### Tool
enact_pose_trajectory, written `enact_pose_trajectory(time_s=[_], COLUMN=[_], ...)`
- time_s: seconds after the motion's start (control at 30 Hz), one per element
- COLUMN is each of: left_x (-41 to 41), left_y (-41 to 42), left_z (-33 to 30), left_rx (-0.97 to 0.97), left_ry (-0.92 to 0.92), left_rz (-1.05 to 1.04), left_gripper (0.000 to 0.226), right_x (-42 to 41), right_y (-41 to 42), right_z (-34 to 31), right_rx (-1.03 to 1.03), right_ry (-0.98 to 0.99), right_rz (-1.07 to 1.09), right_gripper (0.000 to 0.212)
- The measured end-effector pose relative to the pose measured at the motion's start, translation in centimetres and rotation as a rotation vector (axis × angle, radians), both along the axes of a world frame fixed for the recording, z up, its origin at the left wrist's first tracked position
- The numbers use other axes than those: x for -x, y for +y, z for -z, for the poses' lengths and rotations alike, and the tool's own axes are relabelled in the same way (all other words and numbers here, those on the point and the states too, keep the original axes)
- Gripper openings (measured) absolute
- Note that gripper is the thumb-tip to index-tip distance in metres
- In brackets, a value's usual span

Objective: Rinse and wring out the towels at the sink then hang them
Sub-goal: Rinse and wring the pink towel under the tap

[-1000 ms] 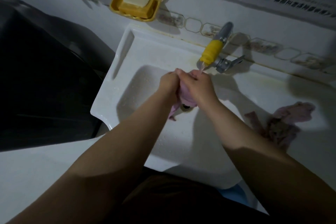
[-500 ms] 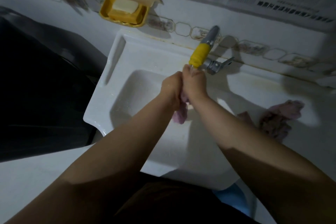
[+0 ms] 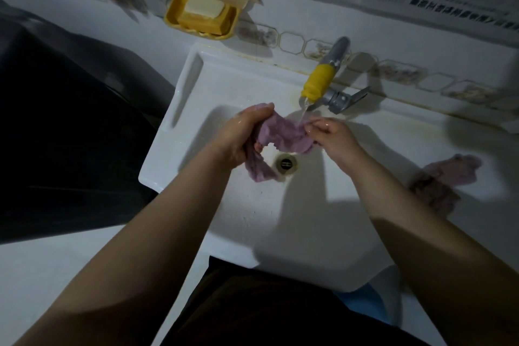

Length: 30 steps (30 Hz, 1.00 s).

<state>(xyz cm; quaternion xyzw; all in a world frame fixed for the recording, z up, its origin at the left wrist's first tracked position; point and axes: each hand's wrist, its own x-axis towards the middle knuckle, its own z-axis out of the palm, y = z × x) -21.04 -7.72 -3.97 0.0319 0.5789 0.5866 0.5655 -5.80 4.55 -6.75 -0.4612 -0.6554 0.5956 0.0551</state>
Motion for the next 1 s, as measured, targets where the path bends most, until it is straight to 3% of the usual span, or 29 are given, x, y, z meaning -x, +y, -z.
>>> enact_pose_trajectory(time_s=[0.1,0.2,0.3,0.37,0.43,0.5,0.57,0.63,0.7,0.8,0.87,1.0], left_x=[-0.1,-0.3,0.2,0.8,1.3,1.5,1.2,0.5,-0.7,-3.3,-4.9,-3.5], left_y=[-0.4,-0.9,-1.3,-1.4,-1.3,-1.0,-0.1,1.2,2.3,3.5,4.0,4.8], left_z=[0.2,0.2,-0.4,-1.1,-1.4,-1.0,-0.2,0.3,0.3,0.8,0.3,0.3], left_rx=[0.106,0.205,0.185,0.089,-0.022,-0.020,0.123,0.288,0.433,0.301,0.229,0.246], left_ry=[0.245,0.481,0.488,0.393,0.263,0.267,0.351,0.420,0.439,0.119,0.017,0.103], left_rz=[0.066,0.090,0.047,0.035,0.040,0.027,-0.057,-0.129,-0.009,-0.064,-0.163,-0.251], left_gripper=[0.033,0.045,0.038,0.021,0.006,0.006,0.015,0.015,0.021,0.027,0.024,0.031], right_x=[0.2,0.9,1.3,1.4,1.3,1.2,1.2,1.7,3.3,5.4,5.8,5.8], right_y=[-0.7,-1.2,-1.2,-1.0,-0.8,-0.8,-0.9,-2.0,-3.9,-4.8,-3.4,-5.1], right_z=[0.4,-0.7,-1.1,-1.3,-0.9,-1.1,-1.5,-2.1,-2.2,-2.1,-2.2,-2.4], right_rx=[-0.266,-0.253,-0.432,-0.479,-0.353,-0.141,0.188,0.348,0.154,-0.268,-0.288,-0.309], right_ry=[0.068,0.129,0.039,-0.074,-0.145,-0.133,0.045,0.211,0.143,-0.071,-0.122,-0.063], right_rz=[0.144,0.329,0.194,0.040,-0.064,-0.039,0.159,0.268,0.193,0.131,0.206,0.224], right_gripper=[0.018,0.016,0.020,0.023,0.027,0.030,0.025,0.019,0.024,0.044,0.045,0.043])
